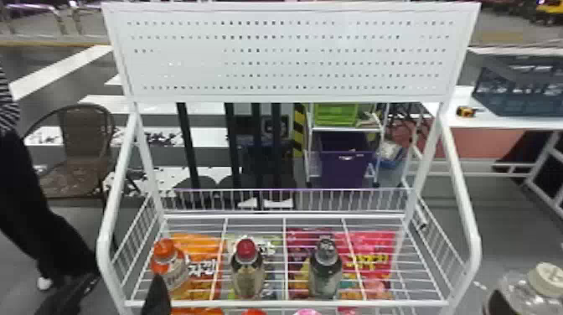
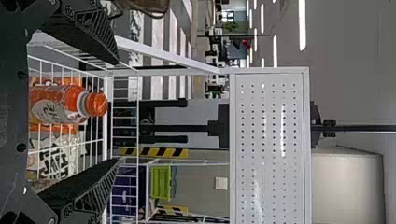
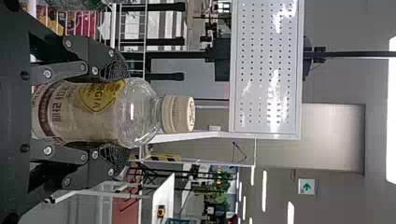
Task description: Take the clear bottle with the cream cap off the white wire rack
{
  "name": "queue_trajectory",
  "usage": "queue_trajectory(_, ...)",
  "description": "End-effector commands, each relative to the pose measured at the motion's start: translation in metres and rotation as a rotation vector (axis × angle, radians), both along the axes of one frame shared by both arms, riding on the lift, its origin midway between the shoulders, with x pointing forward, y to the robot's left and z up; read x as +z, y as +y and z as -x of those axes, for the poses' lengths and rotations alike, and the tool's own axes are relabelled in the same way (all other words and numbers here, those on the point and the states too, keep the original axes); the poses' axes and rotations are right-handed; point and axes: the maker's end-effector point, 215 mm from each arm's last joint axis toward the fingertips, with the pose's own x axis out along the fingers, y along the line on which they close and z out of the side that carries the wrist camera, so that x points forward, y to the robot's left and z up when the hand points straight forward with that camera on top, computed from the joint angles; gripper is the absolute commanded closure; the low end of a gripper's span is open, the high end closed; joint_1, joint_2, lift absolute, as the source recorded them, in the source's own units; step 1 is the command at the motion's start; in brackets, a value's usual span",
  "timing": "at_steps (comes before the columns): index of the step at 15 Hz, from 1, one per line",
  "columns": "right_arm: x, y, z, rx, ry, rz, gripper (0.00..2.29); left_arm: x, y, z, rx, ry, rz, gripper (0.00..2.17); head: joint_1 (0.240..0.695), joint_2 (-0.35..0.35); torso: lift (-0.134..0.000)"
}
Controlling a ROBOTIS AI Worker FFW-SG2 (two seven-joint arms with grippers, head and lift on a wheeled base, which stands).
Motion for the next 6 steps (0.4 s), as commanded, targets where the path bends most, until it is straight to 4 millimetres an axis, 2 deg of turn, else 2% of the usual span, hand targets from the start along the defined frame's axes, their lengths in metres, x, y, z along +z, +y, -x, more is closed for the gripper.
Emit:
queue_trajectory(1,0.0005,0.0014,-0.0008,0.002,-0.002,-0.003,1.69,0.0022,0.0007,0.0017,0.002,-0.001,-0.002,0.14,0.499,0.000,0.000)
queue_trajectory(6,0.0048,0.0071,-0.0016,0.020,-0.010,-0.006,1.69,0.0066,0.0057,0.0044,0.009,-0.005,-0.010,0.14,0.499,0.000,0.000)
